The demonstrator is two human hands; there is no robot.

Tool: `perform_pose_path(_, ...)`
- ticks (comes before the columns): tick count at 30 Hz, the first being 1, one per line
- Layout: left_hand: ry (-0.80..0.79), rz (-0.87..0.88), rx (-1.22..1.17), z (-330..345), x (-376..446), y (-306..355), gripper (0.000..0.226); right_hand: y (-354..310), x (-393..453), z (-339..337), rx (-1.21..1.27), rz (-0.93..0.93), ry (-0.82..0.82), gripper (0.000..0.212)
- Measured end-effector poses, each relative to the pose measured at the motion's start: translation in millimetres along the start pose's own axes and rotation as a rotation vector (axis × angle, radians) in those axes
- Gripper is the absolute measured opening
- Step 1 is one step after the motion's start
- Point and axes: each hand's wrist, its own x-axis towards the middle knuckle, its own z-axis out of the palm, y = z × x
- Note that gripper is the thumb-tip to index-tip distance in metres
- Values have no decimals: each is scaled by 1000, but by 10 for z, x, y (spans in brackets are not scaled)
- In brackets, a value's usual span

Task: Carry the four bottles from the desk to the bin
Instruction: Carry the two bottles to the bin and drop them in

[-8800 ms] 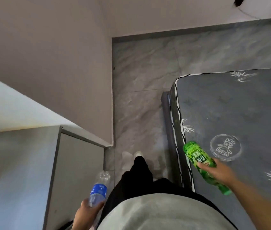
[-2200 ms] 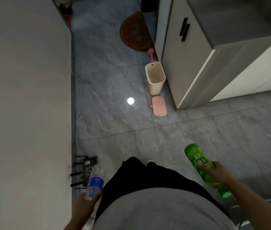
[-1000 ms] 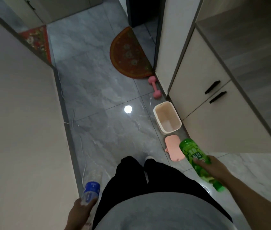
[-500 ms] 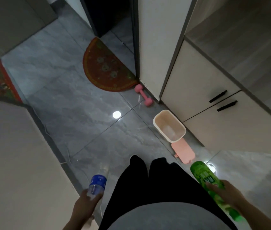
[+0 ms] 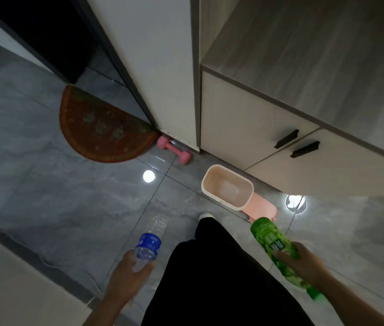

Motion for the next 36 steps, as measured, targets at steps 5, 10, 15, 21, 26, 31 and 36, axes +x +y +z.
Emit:
perform_pose_path(5,-75,252,177,113,518,503,39,-330,173,183,92,5,8,75)
perform_pose_path(10,-238,417,393,346,1290,971,57,-517,478,491,183,38,0,78)
perform_pose_path(15,-273,589,665,806,2190,1414,66,-644,973,871,372,60,75,77)
perform_pose_path(21,-233,852,1090,1609,3034,1803,72,-637,1593,1343,467,24,94,73)
perform_pose_path(26,-191,1028,1321,2457,3582,1911,69,-526,2154,1532,404,-44,121,69)
perform_pose_path(31,-91,1197,1408,3078,3949,1957,64,-398,2529,1688,390,-143,158,73)
perform_pose_path(36,-12,1308,1491,3307,4181,1993,68,-331,2715,1757,412,-216,132,75)
